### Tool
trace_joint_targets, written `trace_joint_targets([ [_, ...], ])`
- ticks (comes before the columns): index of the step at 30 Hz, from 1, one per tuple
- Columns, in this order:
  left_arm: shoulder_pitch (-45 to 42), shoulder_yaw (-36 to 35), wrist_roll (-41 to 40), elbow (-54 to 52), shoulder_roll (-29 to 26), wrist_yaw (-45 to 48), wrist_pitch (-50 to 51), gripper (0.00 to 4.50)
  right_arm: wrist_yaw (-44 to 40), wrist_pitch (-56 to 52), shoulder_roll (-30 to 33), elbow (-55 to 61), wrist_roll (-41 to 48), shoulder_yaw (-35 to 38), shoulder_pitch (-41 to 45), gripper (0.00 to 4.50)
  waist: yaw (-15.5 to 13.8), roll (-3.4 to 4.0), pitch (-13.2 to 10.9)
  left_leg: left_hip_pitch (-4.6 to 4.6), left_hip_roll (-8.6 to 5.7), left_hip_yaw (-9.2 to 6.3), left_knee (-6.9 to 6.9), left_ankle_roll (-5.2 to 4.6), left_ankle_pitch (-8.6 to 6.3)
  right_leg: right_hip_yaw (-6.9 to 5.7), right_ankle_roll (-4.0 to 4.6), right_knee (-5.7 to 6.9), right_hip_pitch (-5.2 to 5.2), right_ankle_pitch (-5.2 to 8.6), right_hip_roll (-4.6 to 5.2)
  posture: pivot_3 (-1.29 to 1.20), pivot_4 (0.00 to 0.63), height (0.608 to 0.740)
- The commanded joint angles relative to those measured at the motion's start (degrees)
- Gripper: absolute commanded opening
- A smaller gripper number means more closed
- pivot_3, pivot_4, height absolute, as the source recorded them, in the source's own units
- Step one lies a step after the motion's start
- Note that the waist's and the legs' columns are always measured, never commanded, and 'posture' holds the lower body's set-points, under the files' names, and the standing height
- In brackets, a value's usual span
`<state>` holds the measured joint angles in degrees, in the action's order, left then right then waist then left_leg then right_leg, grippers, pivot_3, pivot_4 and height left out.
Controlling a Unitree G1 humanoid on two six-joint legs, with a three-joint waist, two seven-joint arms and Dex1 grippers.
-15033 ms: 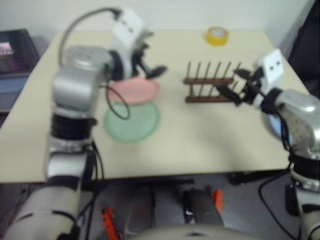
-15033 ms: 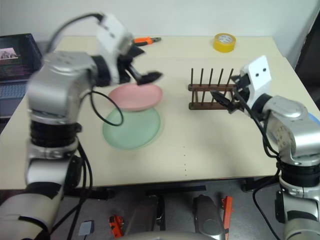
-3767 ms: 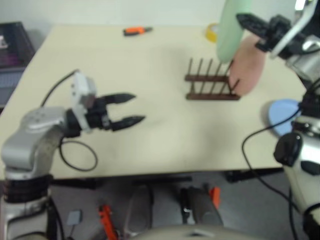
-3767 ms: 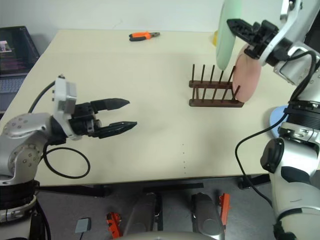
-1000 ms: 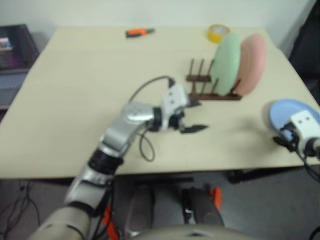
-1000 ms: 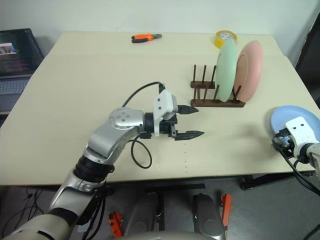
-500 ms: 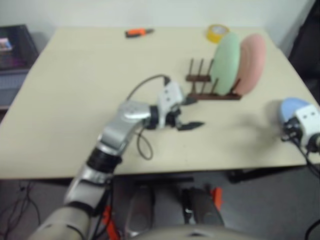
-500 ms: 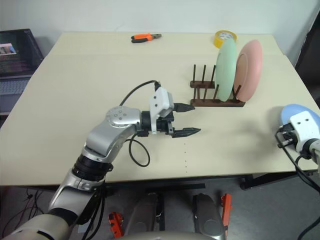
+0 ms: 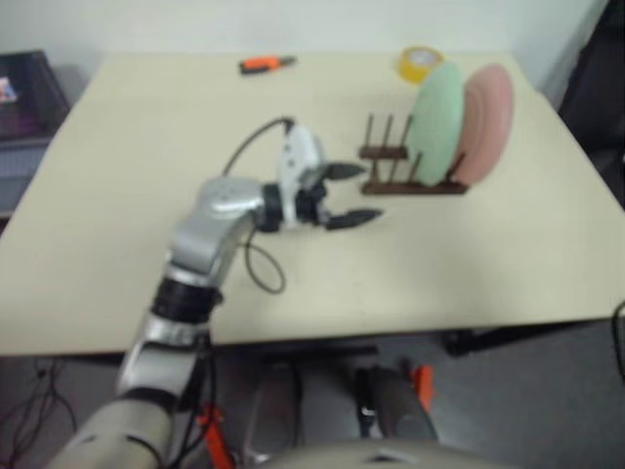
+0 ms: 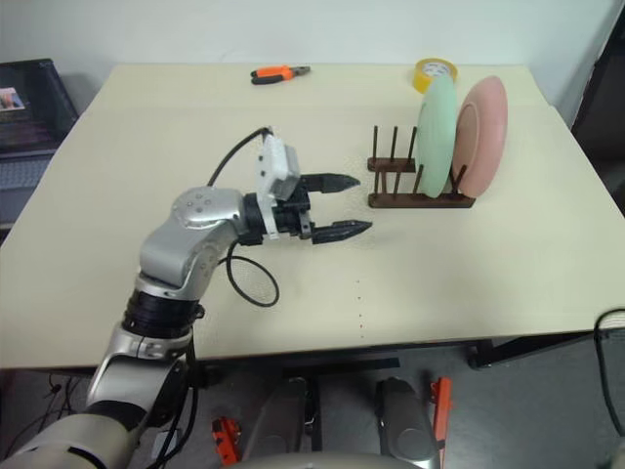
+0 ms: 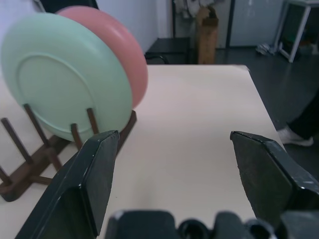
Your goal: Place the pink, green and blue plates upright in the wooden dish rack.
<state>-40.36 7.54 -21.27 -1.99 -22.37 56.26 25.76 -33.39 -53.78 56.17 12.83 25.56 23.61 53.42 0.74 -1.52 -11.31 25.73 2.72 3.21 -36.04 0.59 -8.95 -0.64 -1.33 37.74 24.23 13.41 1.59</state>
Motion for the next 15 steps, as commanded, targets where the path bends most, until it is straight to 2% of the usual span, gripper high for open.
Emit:
trace_joint_targets([
  [1, 0.0, -6.1, -1.7, -1.4, -1.0, -3.9, -0.9, 3.94, 1.5, 2.7, -10.7, -3.0, 7.8, -1.0, 10.5, 0.03, 0.7, 0.00, 0.0, 0.01, 0.00, -0.01, 0.00, -0.01, 0.00, 0.02, -0.02, 0.02, 0.01, -0.02, 0.01, 0.00, 0.150, 0.740],
  [3, 0.8, -8.7, -1.6, -1.9, -1.3, -7.0, -1.0, 3.94, 2.0, 2.2, -17.3, -5.7, 11.8, -0.5, 14.5, 0.03, 0.9, 0.01, 0.0, 0.00, 0.03, -0.01, -0.01, -0.03, 0.01, 0.06, -0.30, 0.10, 0.06, -0.25, -0.01, 0.00, 0.150, 0.740],
  [6, 2.5, -11.7, -1.9, -3.9, -1.0, -11.5, -0.6, 3.94, 2.6, 2.6, -23.3, -9.1, 14.7, -0.6, 16.0, 0.03, 0.8, 0.01, 0.0, 0.03, 0.08, 0.00, 0.00, -0.03, 0.01, -0.01, -0.28, 0.15, 0.07, -0.24, -0.04, 0.00, 0.150, 0.740],
  [11, 6.8, -14.6, -2.8, -9.4, -1.5, -16.4, 1.3, 3.94, 3.2, 3.6, -29.5, -15.8, 19.0, 0.8, 15.7, 0.03, 0.2, 0.00, 0.0, 0.15, 0.08, 0.11, 0.01, -0.03, 0.01, -0.04, -0.04, 0.11, 0.08, -0.34, 0.05, 0.00, 0.150, 0.740],
  [15, 10.1, -15.0, -3.1, -13.9, -2.3, -18.5, 3.2, 3.94, 3.4, 3.0, -31.9, -19.7, 20.3, 0.2, 13.7, 0.03, -0.1, 0.00, 0.0, 0.13, 0.06, 0.16, 0.00, -0.04, 0.00, -0.07, -0.01, 0.08, 0.06, -0.40, 0.09, 0.00, 0.150, 0.740],
])
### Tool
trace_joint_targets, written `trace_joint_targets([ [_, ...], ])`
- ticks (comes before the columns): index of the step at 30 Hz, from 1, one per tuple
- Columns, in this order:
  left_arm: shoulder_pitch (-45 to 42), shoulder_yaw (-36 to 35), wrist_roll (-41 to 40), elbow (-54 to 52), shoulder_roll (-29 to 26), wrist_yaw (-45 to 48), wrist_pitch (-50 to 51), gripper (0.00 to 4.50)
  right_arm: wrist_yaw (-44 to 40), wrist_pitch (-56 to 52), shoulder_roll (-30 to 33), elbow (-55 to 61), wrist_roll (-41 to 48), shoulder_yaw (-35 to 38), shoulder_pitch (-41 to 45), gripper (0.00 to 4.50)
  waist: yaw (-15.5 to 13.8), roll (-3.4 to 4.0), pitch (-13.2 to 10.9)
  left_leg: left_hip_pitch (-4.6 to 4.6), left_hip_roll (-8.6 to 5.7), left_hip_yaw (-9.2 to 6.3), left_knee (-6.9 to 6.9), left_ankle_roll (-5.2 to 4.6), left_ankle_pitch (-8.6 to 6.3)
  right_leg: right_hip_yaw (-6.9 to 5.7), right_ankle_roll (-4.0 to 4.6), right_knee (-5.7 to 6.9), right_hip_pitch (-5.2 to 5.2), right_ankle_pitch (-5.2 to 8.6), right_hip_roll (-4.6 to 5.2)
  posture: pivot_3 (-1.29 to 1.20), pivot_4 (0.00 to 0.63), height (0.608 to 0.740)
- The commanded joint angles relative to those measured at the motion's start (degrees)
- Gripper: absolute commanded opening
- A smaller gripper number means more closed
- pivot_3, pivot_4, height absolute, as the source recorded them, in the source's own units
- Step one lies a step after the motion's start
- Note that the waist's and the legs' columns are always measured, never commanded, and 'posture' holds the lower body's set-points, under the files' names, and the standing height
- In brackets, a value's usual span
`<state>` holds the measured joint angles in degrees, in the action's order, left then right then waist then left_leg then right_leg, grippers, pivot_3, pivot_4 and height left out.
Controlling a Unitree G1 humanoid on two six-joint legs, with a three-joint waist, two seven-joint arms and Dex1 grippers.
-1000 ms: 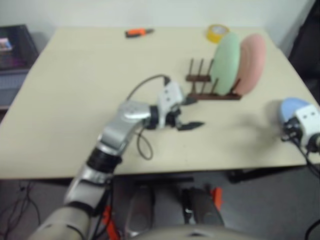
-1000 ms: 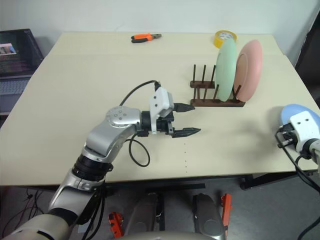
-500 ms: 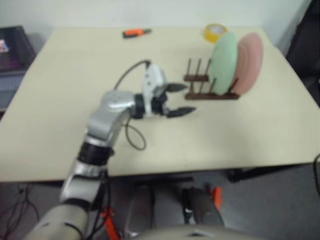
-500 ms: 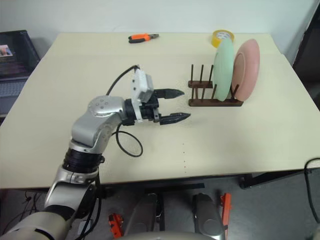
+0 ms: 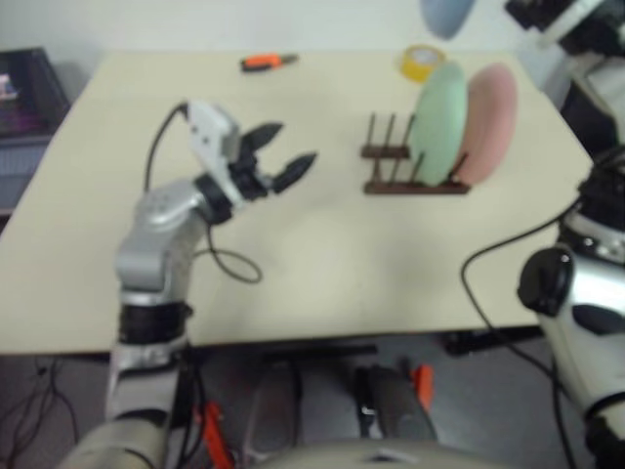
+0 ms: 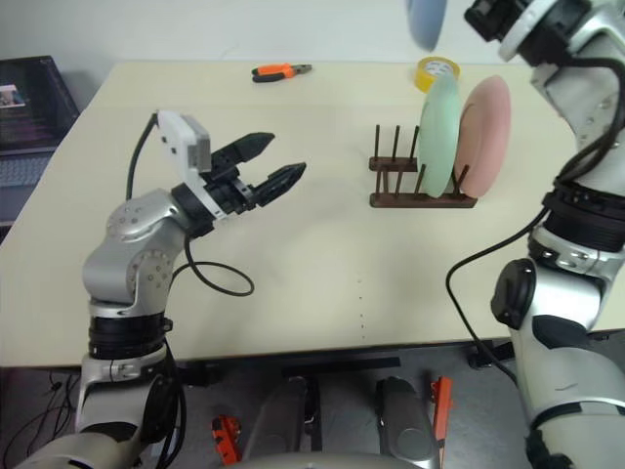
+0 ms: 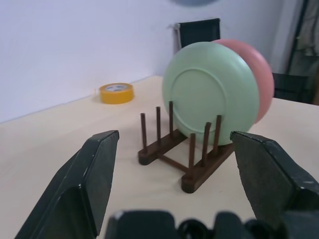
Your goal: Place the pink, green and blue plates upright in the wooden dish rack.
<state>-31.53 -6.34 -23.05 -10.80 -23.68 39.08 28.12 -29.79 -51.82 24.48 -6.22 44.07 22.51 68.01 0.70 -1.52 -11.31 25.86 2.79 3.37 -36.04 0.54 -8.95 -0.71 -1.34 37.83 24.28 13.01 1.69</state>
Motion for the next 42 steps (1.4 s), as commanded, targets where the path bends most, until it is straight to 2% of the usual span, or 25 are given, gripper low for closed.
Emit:
trace_joint_targets([
  [1, 2.0, -1.1, -1.6, -6.1, -1.2, -1.7, 1.4, 3.94, -0.5, 0.7, -0.6, -0.9, 1.9, 0.7, -1.9, 0.03, -0.1, -0.02, 0.0, 0.00, 0.00, 0.00, 0.01, 0.00, 0.00, 0.00, 0.00, 0.00, 0.00, 0.00, 0.00, 0.00, 0.150, 0.740],
  [11, 5.8, -0.3, -3.4, -10.6, -3.4, -2.4, 4.6, 3.94, -0.5, -0.3, -3.7, -2.6, 1.7, -2.1, -8.3, 0.03, -0.1, -0.02, 0.0, -0.02, 0.03, -0.01, 0.01, 0.00, 0.00, 0.00, 0.02, 0.09, 0.06, 0.04, -0.14, 0.00, 0.150, 0.740],
  [38, 7.2, 1.0, -5.1, -13.3, -5.3, -2.3, 6.6, 3.94, -2.0, 6.0, -4.6, -11.7, -3.0, -3.9, -12.7, 0.03, -0.2, -0.02, 0.0, -0.02, 0.03, 0.00, 0.03, 0.00, 0.00, 0.02, -0.18, 0.05, 0.07, 0.17, -0.14, 0.00, 0.150, 0.740],
  [39, 7.2, 1.0, -5.1, -13.4, -5.4, -2.3, 6.6, 3.94, -1.8, 6.1, -4.8, -11.9, -2.9, -3.8, -12.6, 0.48, -0.2, -0.02, 0.0, -0.02, 0.03, 0.00, 0.03, 0.00, 0.00, 0.02, -0.18, 0.05, 0.07, 0.17, -0.14, 0.00, 0.150, 0.740],
  [42, 7.2, 0.9, -5.4, -13.5, -5.7, -2.3, 6.8, 3.94, -1.9, 7.0, -4.8, -11.8, -3.1, -3.9, -12.4, 1.36, -0.2, -0.02, 0.0, -0.02, 0.03, 0.00, 0.04, 0.00, 0.00, 0.02, -0.18, 0.04, 0.07, 0.17, -0.15, 0.00, 0.150, 0.740],
])
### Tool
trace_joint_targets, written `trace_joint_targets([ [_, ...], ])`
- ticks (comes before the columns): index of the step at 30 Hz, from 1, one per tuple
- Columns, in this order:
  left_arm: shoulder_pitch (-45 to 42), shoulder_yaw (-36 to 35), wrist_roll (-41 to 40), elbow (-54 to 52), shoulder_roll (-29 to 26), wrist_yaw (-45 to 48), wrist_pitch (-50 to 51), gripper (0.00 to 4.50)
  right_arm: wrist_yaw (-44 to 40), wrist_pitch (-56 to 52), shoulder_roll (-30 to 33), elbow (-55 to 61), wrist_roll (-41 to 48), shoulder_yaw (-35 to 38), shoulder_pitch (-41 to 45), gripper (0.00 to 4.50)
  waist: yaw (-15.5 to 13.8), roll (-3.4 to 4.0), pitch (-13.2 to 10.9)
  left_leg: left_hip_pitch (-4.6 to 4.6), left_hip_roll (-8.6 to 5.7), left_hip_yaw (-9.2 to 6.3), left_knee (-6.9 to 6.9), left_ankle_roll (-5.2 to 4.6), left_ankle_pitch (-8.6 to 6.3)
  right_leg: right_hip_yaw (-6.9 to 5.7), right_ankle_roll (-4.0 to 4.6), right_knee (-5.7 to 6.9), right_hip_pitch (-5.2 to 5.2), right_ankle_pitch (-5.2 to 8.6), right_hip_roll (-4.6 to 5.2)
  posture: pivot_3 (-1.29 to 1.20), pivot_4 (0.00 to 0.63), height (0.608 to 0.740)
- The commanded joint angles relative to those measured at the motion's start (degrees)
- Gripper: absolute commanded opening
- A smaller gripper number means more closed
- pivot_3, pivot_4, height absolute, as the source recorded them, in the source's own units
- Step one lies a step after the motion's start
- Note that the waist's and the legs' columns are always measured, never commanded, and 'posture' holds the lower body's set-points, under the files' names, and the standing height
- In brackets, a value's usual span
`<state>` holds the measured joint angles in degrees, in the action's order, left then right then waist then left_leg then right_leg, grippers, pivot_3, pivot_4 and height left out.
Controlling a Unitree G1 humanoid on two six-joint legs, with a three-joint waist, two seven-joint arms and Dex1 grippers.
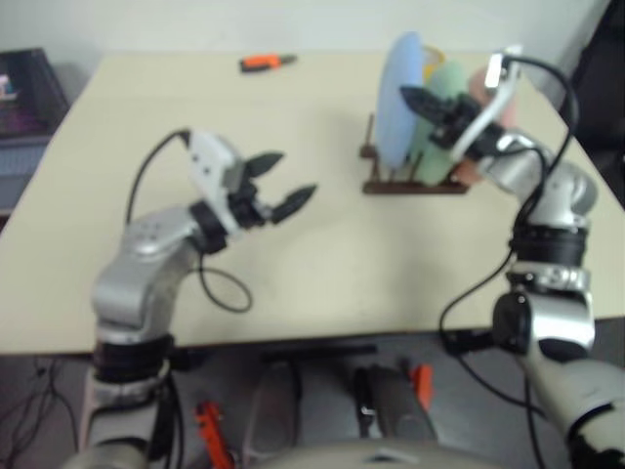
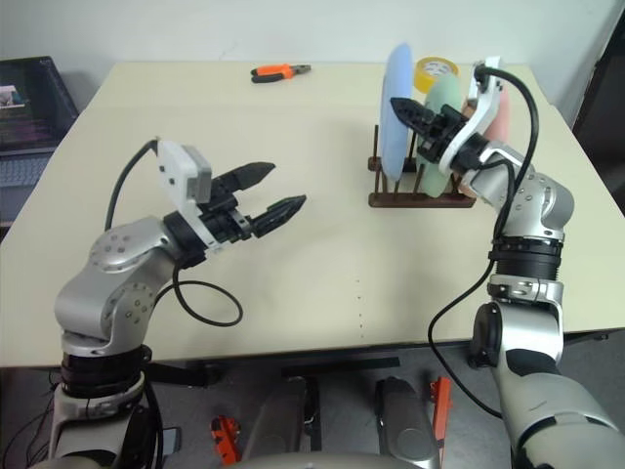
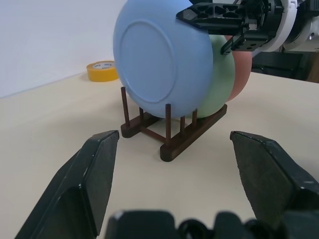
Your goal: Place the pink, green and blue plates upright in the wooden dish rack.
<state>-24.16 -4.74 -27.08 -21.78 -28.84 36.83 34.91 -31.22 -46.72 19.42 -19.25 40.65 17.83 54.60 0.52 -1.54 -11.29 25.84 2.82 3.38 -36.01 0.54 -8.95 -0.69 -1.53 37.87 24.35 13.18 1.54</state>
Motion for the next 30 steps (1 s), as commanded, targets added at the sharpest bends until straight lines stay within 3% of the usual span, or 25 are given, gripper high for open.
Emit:
trace_joint_targets([
  [1, -0.1, -0.7, -1.4, -2.6, -0.7, 0.0, 0.0, 3.94, -0.2, 2.5, 0.2, 1.4, 0.1, 0.8, 1.2, 1.71, 0.0, 0.00, 0.0, 0.00, 0.00, 0.00, 0.00, 0.00, 0.00, 0.00, 0.00, -0.01, 0.00, 0.00, 0.00, 0.00, 0.150, 0.740],
  [6, 0.0, -0.9, -1.8, -2.7, -1.4, 0.4, 0.3, 3.94, -0.3, 5.2, 1.1, 4.2, -1.7, -0.4, 2.0, 3.40, 0.0, 0.00, 0.0, 0.00, 0.00, 0.00, 0.02, 0.00, 0.00, 0.00, 0.00, -0.02, 0.00, 0.01, 0.00, 0.00, 0.150, 0.740],
  [12, 0.1, -1.0, -1.9, -2.7, -2.7, 0.8, 0.3, 3.94, -0.2, 7.3, 3.4, 9.0, -3.7, -2.3, 4.6, 3.40, 0.0, 0.01, 0.0, 0.00, 0.01, -0.02, 0.04, 0.00, 0.00, 0.00, 0.01, -0.03, 0.03, 0.02, 0.00, 0.00, 0.150, 0.740],
  [16, 0.3, -2.6, -2.8, -2.6, -5.7, 2.8, 0.5, 3.94, -7.1, 3.0, 10.8, 16.9, -0.6, -3.5, 3.6, 3.40, -0.1, 0.01, 0.0, 0.02, 0.02, -0.03, 0.10, 0.01, -0.01, 0.00, 0.10, -0.10, 0.03, 0.07, 0.03, 0.00, 0.150, 0.740],
  [19, 0.5, -6.5, -5.0, -2.1, -10.4, 6.5, 0.8, 3.94, -15.2, -1.0, 21.2, 22.1, -0.3, -5.5, -0.2, 3.40, -0.5, -0.01, 0.0, 0.05, 0.01, -0.03, 0.19, 0.01, -0.02, -0.01, 0.41, -0.17, 0.06, 0.26, 0.09, 0.00, 0.150, 0.740],
  [23, 1.0, -14.8, -11.1, 0.9, -20.1, 15.1, 3.3, 3.94, -30.1, 5.0, 36.8, 22.3, -5.0, -7.0, -13.0, 3.40, -0.6, -0.09, 0.0, 0.06, 0.03, -0.06, 0.22, 0.00, -0.14, -0.07, 0.64, -0.30, -0.01, 0.44, 0.18, 0.00, 0.150, 0.740],
  [30, 3.7, -25.5, -13.5, 14.0, -34.7, 29.3, 3.1, 3.94, -41.9, 14.0, 44.9, 12.7, -6.3, -1.0, -23.6, 3.40, 0.5, 0.02, 0.0, -0.09, 0.00, -0.03, 0.22, -0.01, -0.18, -0.09, 0.56, -0.32, 0.06, 0.40, 0.45, 0.00, 0.150, 0.740],
])
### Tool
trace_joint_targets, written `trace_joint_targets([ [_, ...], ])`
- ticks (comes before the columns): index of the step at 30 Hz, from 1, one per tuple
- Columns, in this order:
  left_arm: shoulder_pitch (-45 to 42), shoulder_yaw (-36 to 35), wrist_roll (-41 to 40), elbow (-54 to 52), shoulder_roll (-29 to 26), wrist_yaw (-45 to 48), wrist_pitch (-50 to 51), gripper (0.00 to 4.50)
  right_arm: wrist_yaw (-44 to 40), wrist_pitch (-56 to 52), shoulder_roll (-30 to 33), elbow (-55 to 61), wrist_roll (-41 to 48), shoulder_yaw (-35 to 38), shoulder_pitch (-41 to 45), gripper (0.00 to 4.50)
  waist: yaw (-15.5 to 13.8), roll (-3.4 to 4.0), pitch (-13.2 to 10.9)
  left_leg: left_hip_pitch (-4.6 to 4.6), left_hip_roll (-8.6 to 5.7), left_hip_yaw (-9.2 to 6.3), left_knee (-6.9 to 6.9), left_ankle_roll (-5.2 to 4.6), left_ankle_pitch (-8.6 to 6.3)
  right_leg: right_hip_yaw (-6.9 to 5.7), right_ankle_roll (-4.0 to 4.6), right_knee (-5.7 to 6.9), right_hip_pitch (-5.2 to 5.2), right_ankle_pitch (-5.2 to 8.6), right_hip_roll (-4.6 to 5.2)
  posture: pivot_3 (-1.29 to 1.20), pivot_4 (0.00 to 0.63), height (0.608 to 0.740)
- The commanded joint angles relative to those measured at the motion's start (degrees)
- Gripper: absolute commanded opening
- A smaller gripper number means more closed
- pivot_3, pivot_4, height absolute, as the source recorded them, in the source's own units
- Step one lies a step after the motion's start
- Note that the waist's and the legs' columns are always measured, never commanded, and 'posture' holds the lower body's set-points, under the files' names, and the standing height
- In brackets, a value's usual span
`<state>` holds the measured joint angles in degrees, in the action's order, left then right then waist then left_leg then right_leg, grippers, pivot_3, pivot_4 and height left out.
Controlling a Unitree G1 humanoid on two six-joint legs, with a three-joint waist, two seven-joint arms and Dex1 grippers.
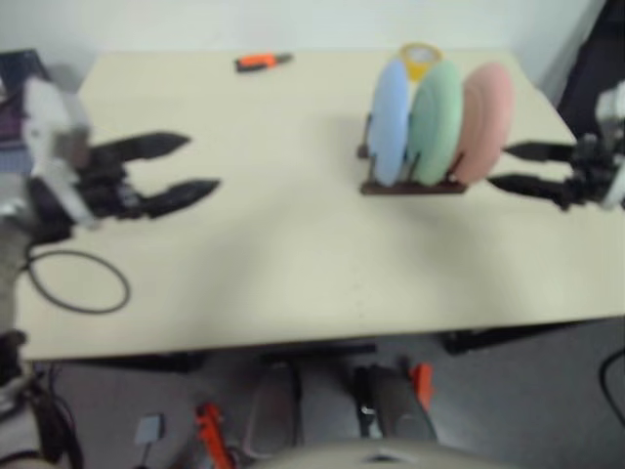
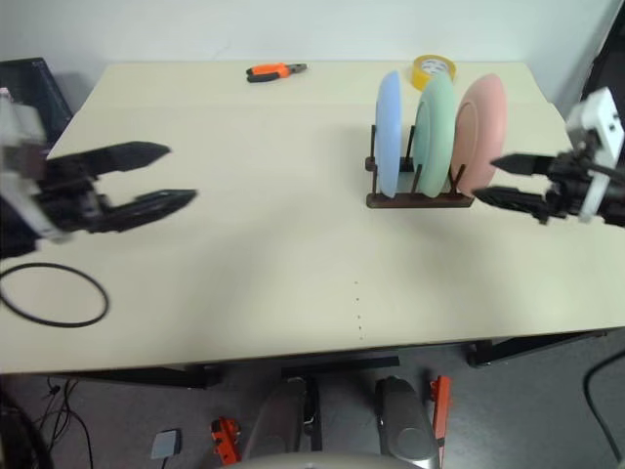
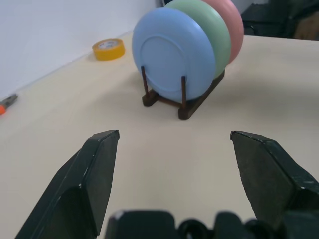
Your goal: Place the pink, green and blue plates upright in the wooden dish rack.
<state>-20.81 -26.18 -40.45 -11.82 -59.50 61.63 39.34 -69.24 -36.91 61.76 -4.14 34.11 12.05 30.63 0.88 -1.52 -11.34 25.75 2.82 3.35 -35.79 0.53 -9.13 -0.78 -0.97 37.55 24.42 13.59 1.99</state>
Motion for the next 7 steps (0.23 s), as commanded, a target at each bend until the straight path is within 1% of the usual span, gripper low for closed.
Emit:
trace_joint_targets([
  [1, 0.9, -4.5, 0.8, 5.7, -5.6, 5.9, -2.1, 3.94, -4.8, 4.8, 3.0, -3.8, 0.2, 5.3, 0.3, 3.40, 0.2, 0.01, 0.0, -0.01, 0.01, -0.01, -0.01, 0.01, 0.00, -0.01, 0.00, 0.03, 0.01, 0.00, 0.00, 0.00, 0.150, 0.740],
  [4, 3.8, -7.2, 2.4, 8.3, -8.5, 8.4, -3.3, 3.94, -6.7, 6.3, 3.8, -7.2, 0.0, 7.1, -0.5, 3.40, 0.5, 0.01, 0.0, -0.03, 0.05, -0.01, 0.01, 0.18, -0.11, -0.04, 0.00, 0.02, 0.07, 0.00, 0.10, 0.00, 0.150, 0.740],
  [7, 6.3, -9.9, 2.5, 8.4, -9.8, 9.4, -2.6, 3.94, -7.2, 5.6, 3.7, -7.3, 1.0, 7.8, -0.1, 3.40, 0.7, 0.00, 0.0, 0.04, 0.38, 0.09, 0.06, 0.34, -0.20, -0.03, 0.01, 0.00, 0.23, 0.00, 0.20, 0.00, 0.150, 0.740],
])
